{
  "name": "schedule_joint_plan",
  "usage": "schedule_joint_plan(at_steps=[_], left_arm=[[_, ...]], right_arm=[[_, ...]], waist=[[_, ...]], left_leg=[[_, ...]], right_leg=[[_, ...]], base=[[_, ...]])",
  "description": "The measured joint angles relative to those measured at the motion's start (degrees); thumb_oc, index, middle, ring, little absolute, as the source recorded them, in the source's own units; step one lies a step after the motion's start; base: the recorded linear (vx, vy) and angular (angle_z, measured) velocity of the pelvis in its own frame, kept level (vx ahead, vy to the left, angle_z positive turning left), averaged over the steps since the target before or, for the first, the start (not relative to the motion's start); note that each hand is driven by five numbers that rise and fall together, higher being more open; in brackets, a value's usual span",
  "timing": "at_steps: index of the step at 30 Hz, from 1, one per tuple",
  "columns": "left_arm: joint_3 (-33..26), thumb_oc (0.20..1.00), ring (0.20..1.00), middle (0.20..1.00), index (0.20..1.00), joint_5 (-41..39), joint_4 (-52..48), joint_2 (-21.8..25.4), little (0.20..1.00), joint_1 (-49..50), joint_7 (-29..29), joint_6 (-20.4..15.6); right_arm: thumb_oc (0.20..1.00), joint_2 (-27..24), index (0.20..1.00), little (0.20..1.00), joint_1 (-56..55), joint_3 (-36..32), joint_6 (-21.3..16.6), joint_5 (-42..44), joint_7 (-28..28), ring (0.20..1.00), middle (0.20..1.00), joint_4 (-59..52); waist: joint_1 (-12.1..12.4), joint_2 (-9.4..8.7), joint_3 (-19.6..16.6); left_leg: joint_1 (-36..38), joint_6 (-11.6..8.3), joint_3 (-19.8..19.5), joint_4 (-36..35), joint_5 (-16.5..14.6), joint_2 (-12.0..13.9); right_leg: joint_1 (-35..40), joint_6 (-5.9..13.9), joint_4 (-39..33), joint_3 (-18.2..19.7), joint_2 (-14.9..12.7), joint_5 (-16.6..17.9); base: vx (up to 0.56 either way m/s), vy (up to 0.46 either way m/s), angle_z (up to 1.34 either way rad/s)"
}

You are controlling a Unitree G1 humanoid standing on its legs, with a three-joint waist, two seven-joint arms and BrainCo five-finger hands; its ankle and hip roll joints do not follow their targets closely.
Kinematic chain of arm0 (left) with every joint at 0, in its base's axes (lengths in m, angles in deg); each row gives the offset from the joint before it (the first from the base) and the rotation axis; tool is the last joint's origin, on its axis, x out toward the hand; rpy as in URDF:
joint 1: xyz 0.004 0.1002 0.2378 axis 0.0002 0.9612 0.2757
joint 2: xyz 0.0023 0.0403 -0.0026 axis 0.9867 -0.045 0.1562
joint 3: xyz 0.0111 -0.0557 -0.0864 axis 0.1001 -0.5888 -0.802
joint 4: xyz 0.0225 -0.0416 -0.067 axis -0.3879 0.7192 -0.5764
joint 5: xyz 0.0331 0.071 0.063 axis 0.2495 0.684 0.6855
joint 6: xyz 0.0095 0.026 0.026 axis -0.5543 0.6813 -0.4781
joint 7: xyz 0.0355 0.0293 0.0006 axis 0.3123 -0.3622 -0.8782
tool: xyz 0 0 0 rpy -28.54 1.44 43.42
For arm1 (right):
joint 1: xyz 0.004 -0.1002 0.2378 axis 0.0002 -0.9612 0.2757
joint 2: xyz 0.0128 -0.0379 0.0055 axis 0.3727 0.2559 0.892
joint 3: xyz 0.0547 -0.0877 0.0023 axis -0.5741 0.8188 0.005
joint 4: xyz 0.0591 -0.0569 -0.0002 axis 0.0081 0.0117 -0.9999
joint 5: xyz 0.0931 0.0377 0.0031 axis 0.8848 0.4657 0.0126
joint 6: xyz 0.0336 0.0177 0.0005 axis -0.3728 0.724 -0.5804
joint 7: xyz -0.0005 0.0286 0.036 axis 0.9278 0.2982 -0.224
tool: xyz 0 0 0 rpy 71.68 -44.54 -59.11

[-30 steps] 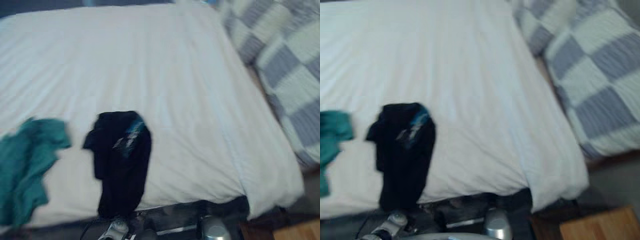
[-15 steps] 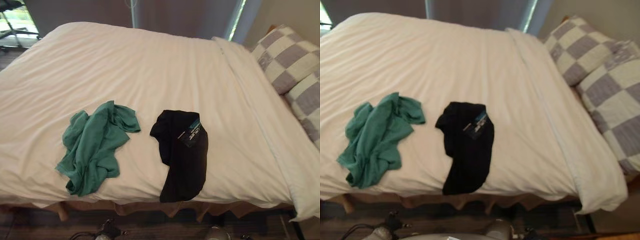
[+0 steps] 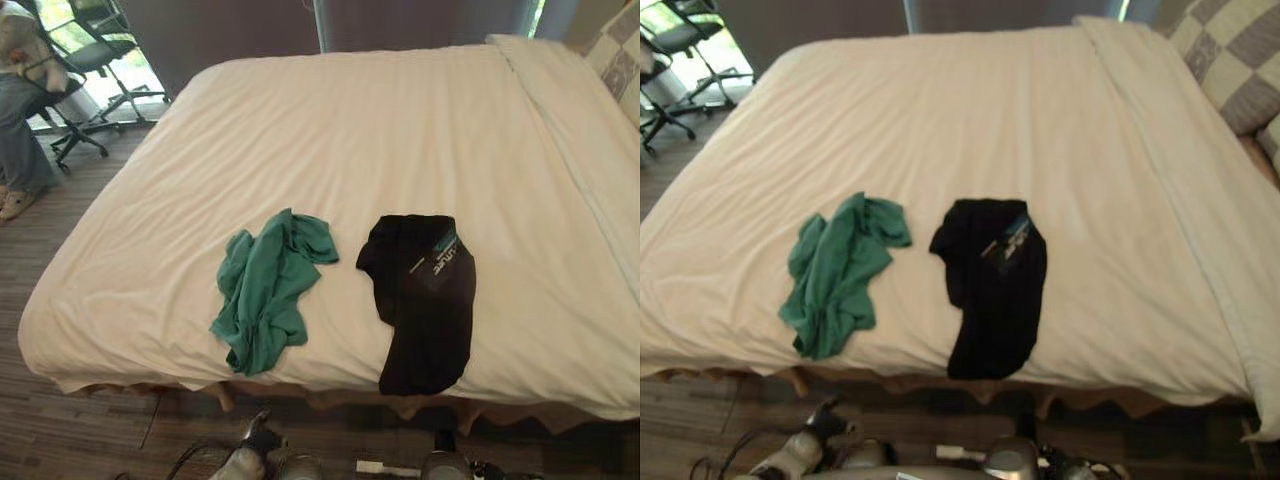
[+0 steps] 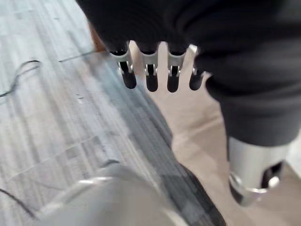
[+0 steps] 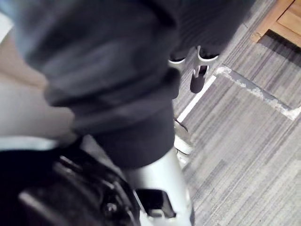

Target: Tidy up the quilt and then pick up the clothes from the bed and put them into the laundry hamper.

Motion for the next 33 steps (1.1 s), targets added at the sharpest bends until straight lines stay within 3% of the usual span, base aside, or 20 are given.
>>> schedule_joint_plan(at_steps=[1, 3, 4, 5, 6, 7, 8, 9, 10, 12, 13, 14, 15, 16, 17, 20, 23, 28, 30, 33], left_arm=[[1.1, 1.000, 1.000, 1.000, 1.000, 0.1, -1.1, -0.8, 1.000, -1.3, -0.1, -0.7], [1.5, 1.000, 1.000, 1.000, 1.000, 0.4, -0.3, -2.0, 1.000, -2.8, 0.0, -1.1], [1.6, 1.000, 1.000, 1.000, 1.000, 0.4, -0.5, -2.6, 1.000, -2.9, -0.1, -1.1], [1.8, 1.000, 1.000, 1.000, 1.000, 0.5, 0.2, -2.9, 1.000, -3.4, 0.0, -1.0], [2.1, 1.000, 1.000, 1.000, 1.000, 0.5, 0.5, -2.2, 1.000, -3.4, 0.0, -0.9], [2.5, 1.000, 1.000, 1.000, 1.000, 0.5, 1.0, -1.4, 1.000, -3.6, 0.0, -0.6], [2.5, 1.000, 1.000, 1.000, 1.000, 0.5, 1.3, -0.6, 1.000, -3.2, 0.1, -0.4], [2.5, 1.000, 1.000, 1.000, 1.000, 0.5, 1.4, 0.0, 1.000, -2.8, 0.1, -0.4], [2.5, 1.000, 1.000, 1.000, 1.000, 0.5, 1.4, 0.7, 1.000, -2.6, 0.1, -0.3], [2.1, 1.000, 1.000, 1.000, 1.000, 0.5, 1.3, 1.7, 1.000, -2.6, 0.0, 0.1], [1.6, 1.000, 1.000, 1.000, 1.000, 0.5, 1.3, 1.7, 1.000, -2.4, 0.0, 0.2], [0.3, 1.000, 1.000, 1.000, 1.000, 0.5, 1.6, 1.5, 1.000, -1.3, -0.1, 0.5], [-1.6, 1.000, 1.000, 1.000, 1.000, 0.6, 2.4, 1.5, 1.000, -0.6, -0.3, 0.7], [-2.2, 1.000, 1.000, 1.000, 1.000, 0.6, 2.8, 1.0, 1.000, -0.6, -0.5, 0.8], [-3.0, 1.000, 1.000, 1.000, 1.000, 0.6, 4.2, 1.1, 1.000, 0.0, -1.2, 1.1], [-7.7, 1.000, 1.000, 1.000, 1.000, 0.5, 7.2, -0.3, 1.000, 2.4, -2.1, 1.5], [-20.6, 1.000, 1.000, 1.000, 1.000, -1.6, 11.0, 1.4, 1.000, 6.2, -2.6, 1.4], [-31.0, 1.000, 1.000, 1.000, 1.000, -5.7, 12.0, 14.5, 1.000, 11.4, -4.6, 2.7], [-33.3, 1.000, 1.000, 1.000, 1.000, -6.6, 7.1, 19.2, 1.000, 13.0, -6.1, 2.8], [-34.2, 1.000, 1.000, 1.000, 1.000, -4.9, -10.7, 24.1, 1.000, 16.5, -9.2, 2.5]], right_arm=[[1.000, -0.7, 1.000, 1.000, -0.2, -0.6, -0.2, 0.0, -0.1, 1.000, 1.000, -0.3], [1.000, -0.1, 1.000, 1.000, -0.1, -0.2, -0.1, 0.0, -0.1, 1.000, 1.000, 0.0], [1.000, -0.9, 1.000, 1.000, -0.1, -0.1, -0.1, 0.0, -0.4, 1.000, 1.000, 0.2], [1.000, 0.1, 1.000, 1.000, -0.6, -0.2, -0.4, 0.0, -0.4, 1.000, 1.000, 0.6], [1.000, 1.6, 1.000, 1.000, -0.9, -0.5, -0.4, -0.1, 0.5, 1.000, 1.000, 0.5], [1.000, 2.9, 1.000, 1.000, -1.1, -2.5, -0.3, -0.1, 1.7, 1.000, 1.000, 0.7], [1.000, 3.1, 1.000, 1.000, -0.4, -2.5, -0.2, -0.7, 2.6, 1.000, 1.000, 0.7], [1.000, 3.5, 1.000, 1.000, 0.9, -1.9, 0.0, -2.4, 3.3, 1.000, 1.000, 1.4], [1.000, 3.6, 1.000, 1.000, 1.4, -1.7, 0.0, -2.5, 3.2, 1.000, 1.000, 2.0], [1.000, 3.9, 1.000, 1.000, 1.0, -2.3, 0.0, -2.3, 4.0, 1.000, 1.000, 1.9], [1.000, 3.8, 1.000, 1.000, 1.1, -2.4, -0.1, -2.3, 4.1, 1.000, 1.000, 2.0], [1.000, 3.5, 1.000, 1.000, 1.4, -2.7, -0.1, -2.2, 4.1, 1.000, 1.000, 2.5], [1.000, 3.6, 1.000, 1.000, 1.0, -3.7, -0.3, -2.1, 4.2, 1.000, 1.000, 2.3], [1.000, 3.5, 1.000, 1.000, 1.1, -4.1, -0.1, -2.0, 4.2, 1.000, 1.000, 2.3], [1.000, 2.9, 1.000, 1.000, 1.1, -4.8, -0.1, -1.8, 3.8, 1.000, 1.000, 2.5], [1.000, 1.8, 1.000, 1.000, -0.8, -8.9, -0.3, 1.4, 4.2, 1.000, 1.000, 3.4], [1.000, -0.7, 1.000, 1.000, -3.2, -21.6, -0.8, 7.1, 7.0, 1.000, 1.000, 4.7], [1.000, -10.0, 1.000, 1.000, -6.9, -33.6, -0.4, 13.2, 11.8, 1.000, 1.000, 0.2], [1.000, -13.0, 1.000, 1.000, -11.0, -37.0, -1.6, 13.6, 14.4, 1.000, 1.000, -9.6], [1.000, -16.1, 1.000, 1.000, -16.1, -41.9, -1.8, 10.9, 16.7, 1.000, 1.000, -27.0]], waist=[[0.1, 0.52, -0.1], [0.1, 1.45, -0.6], [0.2, 1.94, -0.8], [-0.1, -0.04, -1.3], [-0.2, -1.69, -1.5], [-0.6, -4.19, -2.2], [-0.7, -5.30, -2.6], [0.2, -5.69, -2.6], [0.4, -5.69, -2.6], [0.2, -5.75, -2.6], [0.2, -5.58, -2.5], [0.3, -4.31, -2.2], [0.3, -3.01, -2.1], [0.4, -2.61, -2.1], [0.5, -2.05, -2.0], [0.3, 0.28, -2.1], [0.1, 1.58, -2.6], [0.4, 0.80, -3.8], [0.4, 0.78, -3.7], [0.5, 0.66, -3.6]], left_leg=[[2.3, 0.81, -0.3, -6.3, -0.5, 1.6], [5.4, 0.95, -1.8, -12.8, -0.3, 2.5], [6.4, 3.46, -2.5, -13.9, 0.5, 2.8], [8.3, -2.00, -1.4, -14.3, -1.0, 1.5], [8.1, -1.07, -1.4, -14.0, -1.3, -0.6], [8.4, -0.29, -0.2, -13.8, -1.9, -2.5], [9.6, 0.11, 1.7, -14.3, -2.1, -3.9], [10.7, 0.59, 4.4, -14.3, -2.2, -4.4], [11.2, 1.30, 5.7, -14.3, -2.7, -4.2], [11.3, 2.76, 7.2, -14.3, -3.7, -5.9], [11.6, 3.42, 8.1, -14.4, -4.1, -6.3], [12.5, 3.80, 8.1, -14.4, -4.5, -5.1], [12.5, 4.32, 7.9, -14.6, -5.0, -3.4], [12.8, 4.22, 8.0, -14.4, -4.9, -2.9], [12.9, 3.14, 7.7, -14.4, -4.2, -2.9], [12.2, 4.14, 7.3, -13.5, -3.5, -2.7], [12.6, 4.10, 7.7, -13.7, -3.5, -2.9], [13.2, 4.23, 6.9, -14.1, -3.7, -3.5], [13.2, 4.05, 6.2, -14.3, -3.8, -3.9], [12.9, 3.09, 6.0, -14.4, -3.9, -4.7]], right_leg=[[-0.8, 0.37, -0.6, 0.5, 0.3, 0.2], [-0.1, 1.97, -2.6, 1.1, 0.5, 2.2], [0.2, 3.19, -3.4, 0.8, 1.2, 3.0], [0.8, 4.57, -4.7, 1.2, -1.3, 4.6], [0.4, 3.69, -4.4, 0.5, -2.6, 5.5], [-0.3, 2.86, -3.3, -0.2, -4.5, 7.9], [-2.8, 2.16, -0.7, 0.1, -5.5, 11.0], [-5.4, 2.72, 0.5, -0.2, -5.9, 14.3], [-6.2, 2.81, 1.1, -1.4, -5.9, 14.6], [-6.6, 1.56, 1.2, -8.8, -6.1, 16.5], [-7.2, 1.38, 2.3, -11.6, -6.0, 16.6], [-8.4, 3.77, 4.7, -9.0, -4.5, 13.4], [-8.8, 3.82, 8.6, -5.9, -0.5, 5.0], [-8.8, 2.39, 8.9, -5.8, 0.7, 2.3], [-7.0, 1.61, 7.0, -6.3, 2.2, 2.1], [-4.9, 1.44, 3.7, -6.5, 2.7, 3.0], [-3.3, 1.65, 0.4, -6.6, 2.8, 4.8], [-0.7, 2.24, -3.3, -7.5, 2.5, 6.4], [0.1, 2.41, -4.1, -8.0, 2.1, 7.1], [0.5, 2.81, -5.4, -7.6, 1.4, 8.3]], base=[[0.09, 0.434, -0.23], [0.06, 0.238, -0.21], [0.06, 0.428, -0.38], [0.04, 0.316, -0.35], [-0.04, 0.418, -0.33], [-0.15, 0.210, -0.32], [-0.22, 0.312, -0.75], [-0.15, 0.210, -1.00], [-0.17, 0.354, -0.89], [-0.10, 0.332, -0.45], [-0.02, 0.201, -0.46], [-0.03, 0.135, -0.31], [-0.02, 0.136, -0.19], [-0.01, 0.026, 0.03], [0.02, 0.009, 0.10], [0.03, 0.004, 0.05], [0.05, 0.012, -0.04], [0.05, 0.005, 0.10], [-0.01, 0.010, 0.16], [0.00, 0.005, 0.02]])
